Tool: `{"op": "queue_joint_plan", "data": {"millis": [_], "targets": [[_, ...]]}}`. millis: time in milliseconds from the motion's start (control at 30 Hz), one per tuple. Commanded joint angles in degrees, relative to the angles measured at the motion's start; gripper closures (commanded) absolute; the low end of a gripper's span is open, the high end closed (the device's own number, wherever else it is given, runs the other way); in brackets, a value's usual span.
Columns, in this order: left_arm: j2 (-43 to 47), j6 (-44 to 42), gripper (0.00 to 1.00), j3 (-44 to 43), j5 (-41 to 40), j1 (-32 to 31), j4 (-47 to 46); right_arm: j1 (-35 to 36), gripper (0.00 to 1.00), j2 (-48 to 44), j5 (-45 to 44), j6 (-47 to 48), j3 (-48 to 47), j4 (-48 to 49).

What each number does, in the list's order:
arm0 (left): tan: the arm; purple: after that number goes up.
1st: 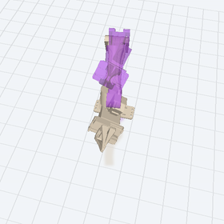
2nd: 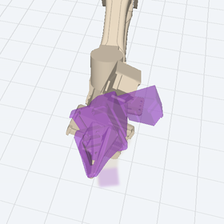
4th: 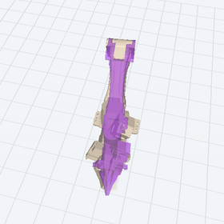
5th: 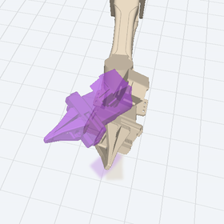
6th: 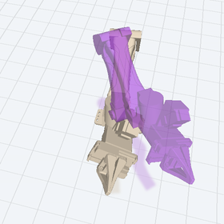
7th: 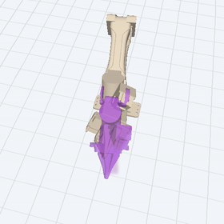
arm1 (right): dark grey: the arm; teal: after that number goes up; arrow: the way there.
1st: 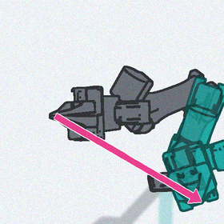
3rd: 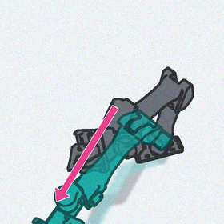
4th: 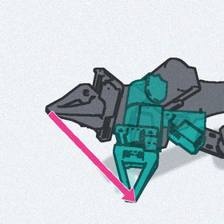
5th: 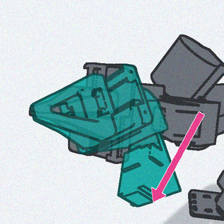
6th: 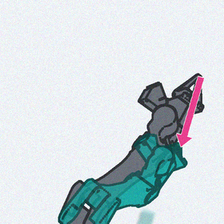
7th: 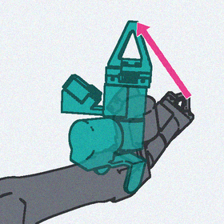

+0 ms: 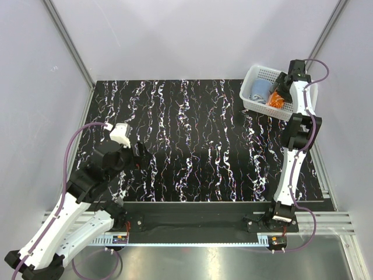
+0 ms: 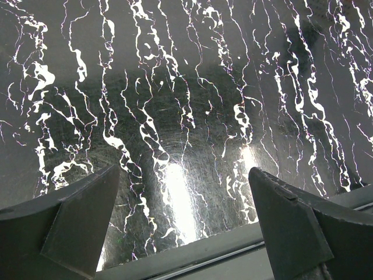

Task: Roll the towels
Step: Place the rolled towel into the container

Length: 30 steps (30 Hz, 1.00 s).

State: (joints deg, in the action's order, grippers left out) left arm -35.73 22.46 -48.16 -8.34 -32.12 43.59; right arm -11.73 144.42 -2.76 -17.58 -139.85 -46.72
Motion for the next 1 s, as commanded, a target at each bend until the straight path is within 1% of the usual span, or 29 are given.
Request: {"op": "queue_joint_plan", "data": {"millis": [0, 67, 100, 133, 200, 233, 300, 333, 433, 500, 633, 733, 767, 933, 967], "targets": [[0.66, -1.01, 0.01, 0.17, 1.22, 0.48, -2.55, -0.14, 0.24, -2.30, 2.41, -1.22, 0.02, 2.42], [0.57, -1.01, 0.01, 0.17, 1.40, 0.65, -2.64, -0.14, 0.27, -1.95, 2.59, -1.84, 0.54, 2.86], [0.66, -1.10, 0.01, 0.09, 1.48, 0.65, -2.64, -0.14, 0.32, -2.12, 2.59, -2.19, 1.15, 3.56], [0.57, -1.10, 0.01, 0.17, 1.57, 0.74, -2.55, -0.14, 0.35, -2.99, 4.50, -2.71, 3.42, 5.74], [0.57, -1.10, 0.01, 0.17, 1.74, 0.83, -2.64, -0.14, 0.44, -3.70, 5.22, -3.24, 5.72, 8.04], [0.57, -1.10, 0.01, 0.17, 1.83, 0.92, -2.72, -0.14, 0.53, -3.53, 5.66, -3.59, 6.69, 9.00], [0.57, -1.19, 0.01, 0.17, 2.01, 1.09, -2.72, -0.14, 0.63, -2.48, 5.58, -3.77, 6.17, 8.67], [0.57, -1.28, 0.01, 0.17, 2.18, 1.09, -2.81, -0.14, 0.70, -1.35, 5.58, -3.95, 5.56, 7.97], [0.74, -1.36, 0.01, 0.17, 2.19, 1.27, -2.72, -0.14, 0.79, -0.46, 5.32, -4.39, 6.87, 8.66], [0.66, -1.45, 0.01, 0.26, 2.36, 1.36, -2.90, -0.14, 0.79, -0.54, 5.23, -4.39, 8.53, 9.88], [0.39, -1.45, 0.01, 0.26, 2.71, 1.53, -2.90, -0.14, 0.79, -0.37, 4.61, -4.13, 8.89, 10.07], [0.48, -1.45, 0.01, 0.26, 2.80, 1.71, -2.90, -0.14, 0.75, -0.10, 4.17, -3.69, 7.67, 8.93], [0.48, -1.45, 0.01, 0.26, 2.89, 1.80, -2.90, -0.14, 0.71, -0.28, 4.00, -3.60, 7.32, 8.49], [0.74, -1.45, 0.01, 0.26, 2.89, 1.80, -2.99, -0.14, 0.62, -3.35, 3.12, -2.63, 7.05, 7.26], [0.83, -1.54, 0.01, 0.26, 2.98, 1.80, -2.99, -0.14, 0.61, -4.05, 1.81, -2.54, 7.14, 7.34]]}}
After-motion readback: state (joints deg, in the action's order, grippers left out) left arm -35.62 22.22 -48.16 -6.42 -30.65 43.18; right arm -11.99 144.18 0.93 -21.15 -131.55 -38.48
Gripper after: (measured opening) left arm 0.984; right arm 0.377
